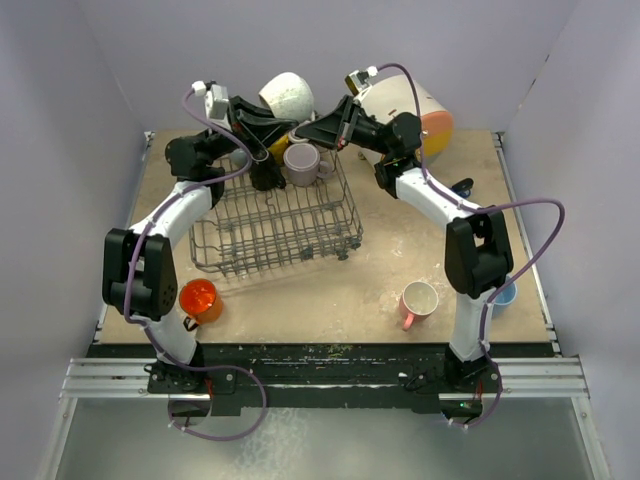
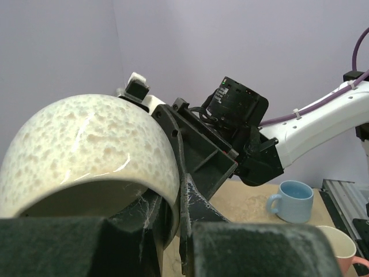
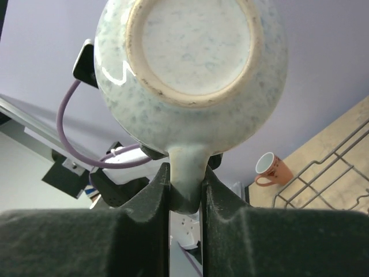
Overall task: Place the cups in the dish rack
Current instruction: Turn the cup upside down in the dish rack.
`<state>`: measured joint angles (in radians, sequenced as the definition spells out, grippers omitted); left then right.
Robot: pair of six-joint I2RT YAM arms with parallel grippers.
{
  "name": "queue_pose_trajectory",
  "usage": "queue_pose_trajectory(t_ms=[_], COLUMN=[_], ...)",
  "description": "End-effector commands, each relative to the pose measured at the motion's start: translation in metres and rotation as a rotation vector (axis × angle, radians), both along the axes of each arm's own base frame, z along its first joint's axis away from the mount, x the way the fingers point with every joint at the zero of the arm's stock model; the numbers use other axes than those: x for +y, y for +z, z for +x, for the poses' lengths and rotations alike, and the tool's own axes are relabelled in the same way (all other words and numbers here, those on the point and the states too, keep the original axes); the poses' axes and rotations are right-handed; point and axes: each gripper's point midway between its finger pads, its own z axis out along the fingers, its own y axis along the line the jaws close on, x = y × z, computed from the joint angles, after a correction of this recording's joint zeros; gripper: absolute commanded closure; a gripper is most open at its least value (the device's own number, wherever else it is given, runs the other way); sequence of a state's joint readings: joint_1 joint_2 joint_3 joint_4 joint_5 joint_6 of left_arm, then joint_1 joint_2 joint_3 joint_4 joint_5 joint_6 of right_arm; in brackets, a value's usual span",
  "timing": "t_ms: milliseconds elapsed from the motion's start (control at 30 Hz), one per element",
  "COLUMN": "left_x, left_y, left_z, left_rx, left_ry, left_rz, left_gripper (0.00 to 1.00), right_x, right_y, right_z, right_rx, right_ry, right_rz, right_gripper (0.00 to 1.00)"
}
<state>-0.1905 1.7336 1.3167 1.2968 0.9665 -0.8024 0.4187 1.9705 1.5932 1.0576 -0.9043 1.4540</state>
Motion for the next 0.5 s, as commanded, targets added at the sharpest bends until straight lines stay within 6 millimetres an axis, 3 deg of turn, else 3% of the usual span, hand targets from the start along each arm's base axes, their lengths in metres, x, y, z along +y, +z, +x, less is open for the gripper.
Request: queue_pose_trajectory(t_ms=[0, 67, 167, 300, 367, 467], left_x=[0.006, 0.007, 0.012, 0.019, 0.021, 0.024], left_y=[0.05, 0.05, 0.053, 0.056, 0.057, 0.062], left_z=[-0.025, -0.024, -0.018, -0.009, -0.004, -0.001], left_rx=[-0.174, -0.168, -0.112, 0.01, 0.082, 0.164], left_ry=[0.019, 0.028, 0.065, 0.103, 0.11, 0.102], left_rz=[-0.075, -0.083, -0.132, -0.193, -0.218, -0.264], left_gripper=[1.0, 1.0, 0.72, 0.49, 0.45, 0.47], right_x=[-0.001, -0.001, -0.002, -0.003, -0.003, -0.004], right_y=[0.028, 0.027, 0.028, 0.03, 0.03, 0.031], right_z=[-0.01, -0.01, -0.013, -0.014, -0.014, -0.014], right_rx=[-0.125, -0.121, -0.129, -0.133, -0.138, -0.144], right_ry=[-0.015, -0.012, -0.01, -0.012, -0.012, -0.013], right_rz=[0.048, 0.044, 0.052, 0.065, 0.069, 0.072], right_gripper=[0.91, 0.97, 1.0, 1.0, 1.0, 1.0])
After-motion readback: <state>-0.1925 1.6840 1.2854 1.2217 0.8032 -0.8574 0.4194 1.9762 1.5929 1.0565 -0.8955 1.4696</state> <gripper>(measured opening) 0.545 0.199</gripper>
